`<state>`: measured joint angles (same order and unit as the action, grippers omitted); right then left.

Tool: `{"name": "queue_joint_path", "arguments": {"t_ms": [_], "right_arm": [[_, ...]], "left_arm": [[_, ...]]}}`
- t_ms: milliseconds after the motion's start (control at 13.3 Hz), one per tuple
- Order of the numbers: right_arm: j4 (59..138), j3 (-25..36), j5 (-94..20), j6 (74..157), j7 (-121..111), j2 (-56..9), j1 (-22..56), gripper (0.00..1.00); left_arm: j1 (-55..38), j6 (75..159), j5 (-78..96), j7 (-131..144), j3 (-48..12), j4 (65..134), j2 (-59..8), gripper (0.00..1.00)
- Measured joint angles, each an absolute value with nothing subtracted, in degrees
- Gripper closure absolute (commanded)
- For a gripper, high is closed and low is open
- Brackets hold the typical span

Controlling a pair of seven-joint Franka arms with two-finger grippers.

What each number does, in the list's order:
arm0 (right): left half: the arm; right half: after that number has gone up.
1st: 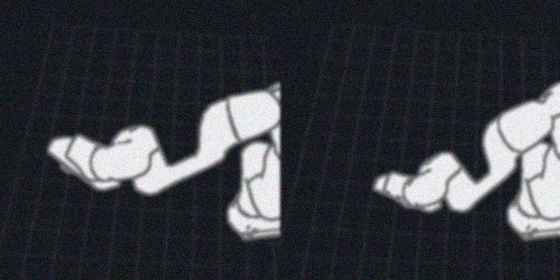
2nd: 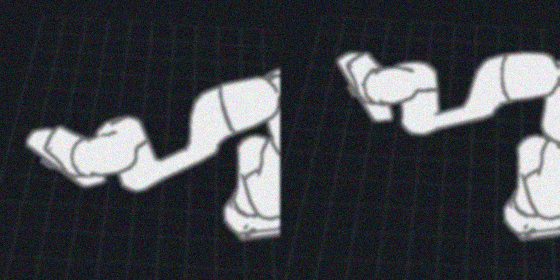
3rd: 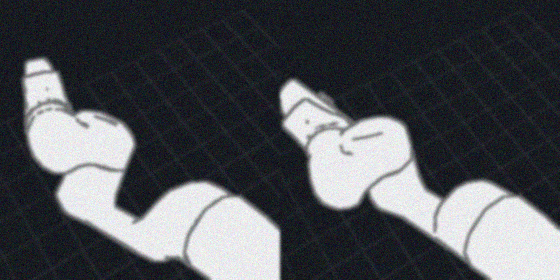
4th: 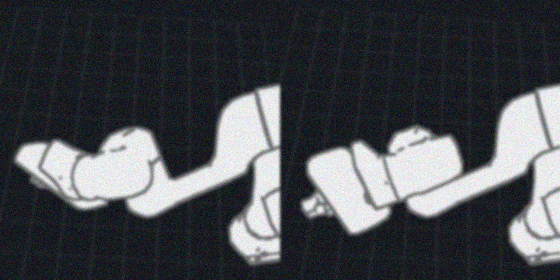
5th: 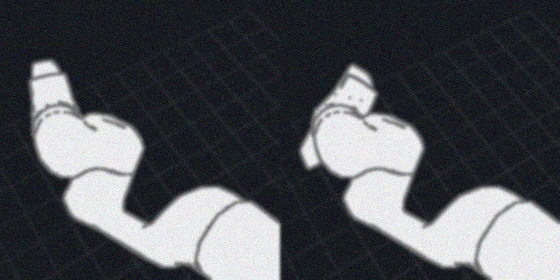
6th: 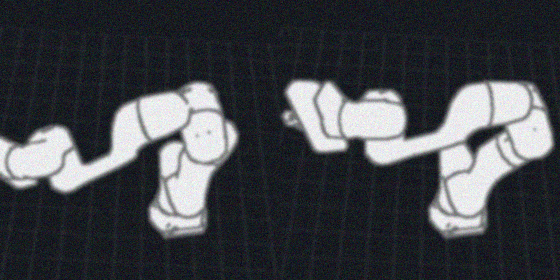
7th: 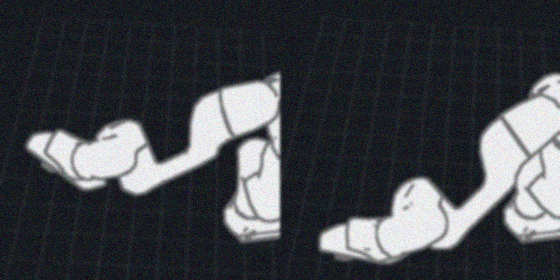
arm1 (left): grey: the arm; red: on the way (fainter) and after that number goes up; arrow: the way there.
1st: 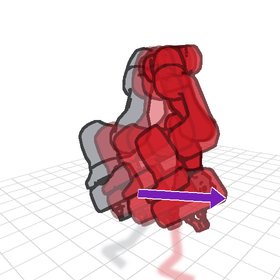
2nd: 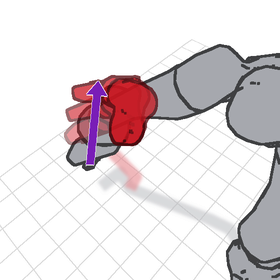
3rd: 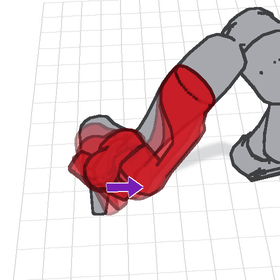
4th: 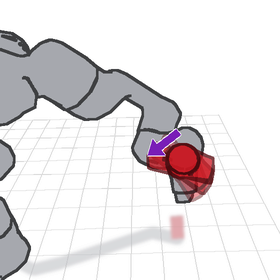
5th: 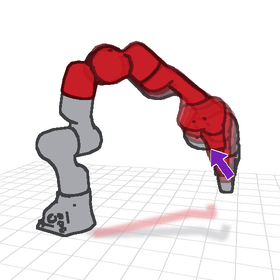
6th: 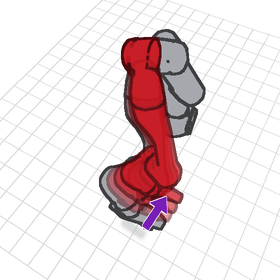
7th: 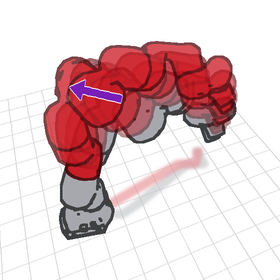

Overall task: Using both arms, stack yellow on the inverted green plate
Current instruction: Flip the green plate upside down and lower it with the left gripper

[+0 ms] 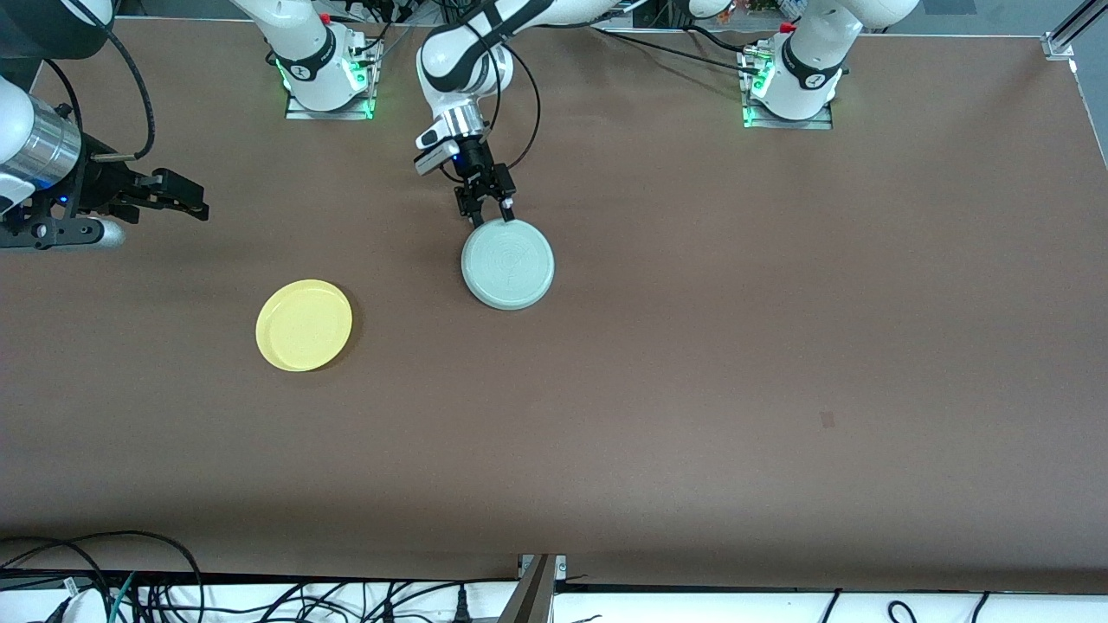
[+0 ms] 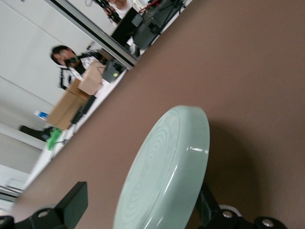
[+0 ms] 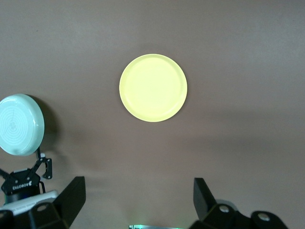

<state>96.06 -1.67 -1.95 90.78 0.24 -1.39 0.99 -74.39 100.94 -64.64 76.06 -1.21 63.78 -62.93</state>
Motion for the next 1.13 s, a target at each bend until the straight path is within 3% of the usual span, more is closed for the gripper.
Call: {"name": "queue_joint_path", "arguments": {"t_ms": [601,1126], "right_arm": [[96.1,-1.7,-1.9,90.7,0.2,-1.4,1.0,0.00],[96.1,-1.7,-1.9,90.7,0.2,-1.5,1.0,0.00]], "left_arm": [[-65.7,125.8,-57.1,83.7,-1.5,64.8,-60.1,0.00],[-61.2,128.8,-45.6,87.4,-4.1,65.7,-59.4,0.00]]}}
